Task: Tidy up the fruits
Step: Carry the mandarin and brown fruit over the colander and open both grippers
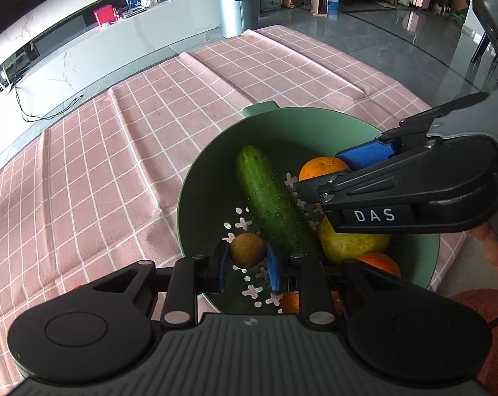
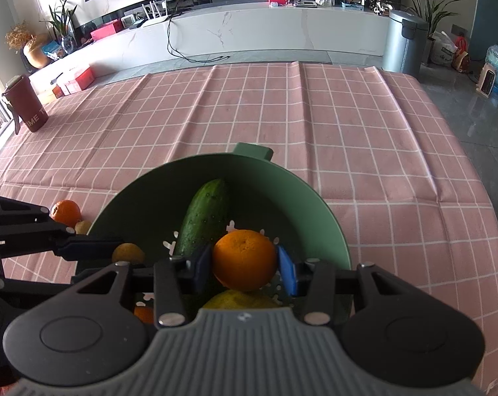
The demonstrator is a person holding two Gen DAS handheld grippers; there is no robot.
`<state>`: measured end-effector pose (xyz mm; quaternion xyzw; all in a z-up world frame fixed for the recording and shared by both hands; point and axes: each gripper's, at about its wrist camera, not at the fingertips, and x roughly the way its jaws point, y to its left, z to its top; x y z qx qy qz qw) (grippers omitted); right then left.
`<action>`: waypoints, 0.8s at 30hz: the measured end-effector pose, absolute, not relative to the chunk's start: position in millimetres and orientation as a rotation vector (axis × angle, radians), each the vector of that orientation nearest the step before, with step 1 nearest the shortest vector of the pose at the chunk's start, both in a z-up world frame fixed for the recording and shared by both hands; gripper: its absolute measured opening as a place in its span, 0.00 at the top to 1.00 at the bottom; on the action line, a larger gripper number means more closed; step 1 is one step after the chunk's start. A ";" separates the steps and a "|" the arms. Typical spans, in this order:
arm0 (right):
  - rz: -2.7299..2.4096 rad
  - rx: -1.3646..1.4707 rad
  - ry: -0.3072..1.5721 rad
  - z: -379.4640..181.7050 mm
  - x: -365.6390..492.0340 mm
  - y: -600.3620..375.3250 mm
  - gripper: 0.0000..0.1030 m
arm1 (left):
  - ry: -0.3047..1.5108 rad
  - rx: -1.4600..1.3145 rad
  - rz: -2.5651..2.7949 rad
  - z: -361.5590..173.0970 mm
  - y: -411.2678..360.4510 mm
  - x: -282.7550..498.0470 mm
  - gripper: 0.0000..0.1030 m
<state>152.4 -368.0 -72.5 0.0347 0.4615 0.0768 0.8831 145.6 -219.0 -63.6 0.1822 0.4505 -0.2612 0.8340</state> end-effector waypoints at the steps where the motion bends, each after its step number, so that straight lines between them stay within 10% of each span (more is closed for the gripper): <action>1: 0.163 0.070 0.965 -74.7 154.0 -367.9 0.61 | 0.956 0.395 -0.553 -64.2 -220.5 146.2 0.74; 24: 0.149 0.020 0.968 -71.5 151.6 -366.1 0.51 | 0.953 0.376 -0.551 -62.5 -216.4 147.0 0.53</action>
